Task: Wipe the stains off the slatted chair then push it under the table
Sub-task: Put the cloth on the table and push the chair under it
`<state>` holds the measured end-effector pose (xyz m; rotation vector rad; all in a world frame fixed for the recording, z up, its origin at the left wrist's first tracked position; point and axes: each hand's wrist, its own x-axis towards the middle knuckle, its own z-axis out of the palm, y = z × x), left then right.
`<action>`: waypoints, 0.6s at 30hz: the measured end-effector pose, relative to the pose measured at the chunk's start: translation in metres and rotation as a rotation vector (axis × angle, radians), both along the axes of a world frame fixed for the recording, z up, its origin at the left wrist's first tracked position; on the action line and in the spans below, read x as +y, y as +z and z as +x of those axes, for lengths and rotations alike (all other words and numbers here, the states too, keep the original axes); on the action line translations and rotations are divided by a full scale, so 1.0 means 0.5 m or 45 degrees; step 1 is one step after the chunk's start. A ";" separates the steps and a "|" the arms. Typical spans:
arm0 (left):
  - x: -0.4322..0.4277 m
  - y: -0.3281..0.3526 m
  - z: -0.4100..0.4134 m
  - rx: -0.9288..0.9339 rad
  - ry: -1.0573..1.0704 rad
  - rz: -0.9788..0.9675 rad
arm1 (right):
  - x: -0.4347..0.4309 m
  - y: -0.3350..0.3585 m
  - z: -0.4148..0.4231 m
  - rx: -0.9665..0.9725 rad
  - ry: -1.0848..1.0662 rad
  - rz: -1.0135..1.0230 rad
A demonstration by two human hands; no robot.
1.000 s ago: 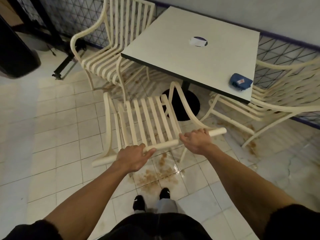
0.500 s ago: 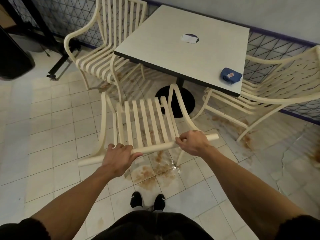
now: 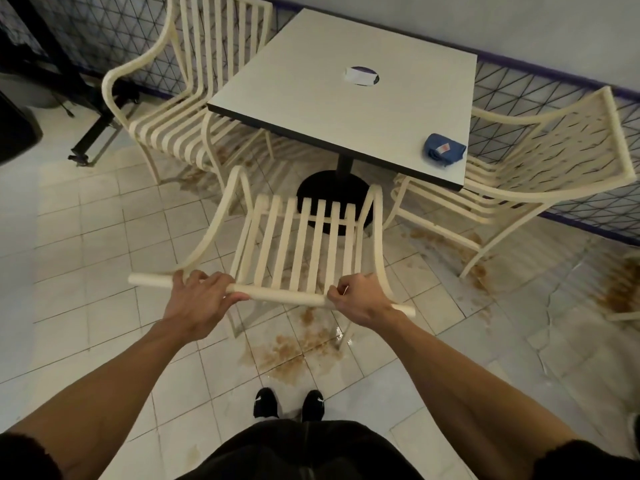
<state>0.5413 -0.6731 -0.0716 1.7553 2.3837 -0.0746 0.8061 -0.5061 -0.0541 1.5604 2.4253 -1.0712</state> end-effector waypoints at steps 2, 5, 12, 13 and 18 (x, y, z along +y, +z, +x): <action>0.017 0.003 -0.010 -0.002 0.007 -0.018 | 0.001 -0.005 -0.007 0.006 -0.016 0.009; 0.048 0.009 -0.030 -0.003 0.008 -0.088 | -0.001 -0.004 -0.018 0.005 -0.040 0.078; 0.132 0.017 -0.070 -0.055 -0.086 -0.074 | 0.018 -0.019 -0.024 -0.244 0.199 0.359; 0.142 0.018 -0.074 -0.058 -0.095 -0.078 | 0.025 -0.018 -0.023 -0.307 0.256 0.371; 0.182 0.011 -0.098 -0.102 -0.114 -0.072 | 0.055 -0.007 -0.046 -0.532 0.372 0.469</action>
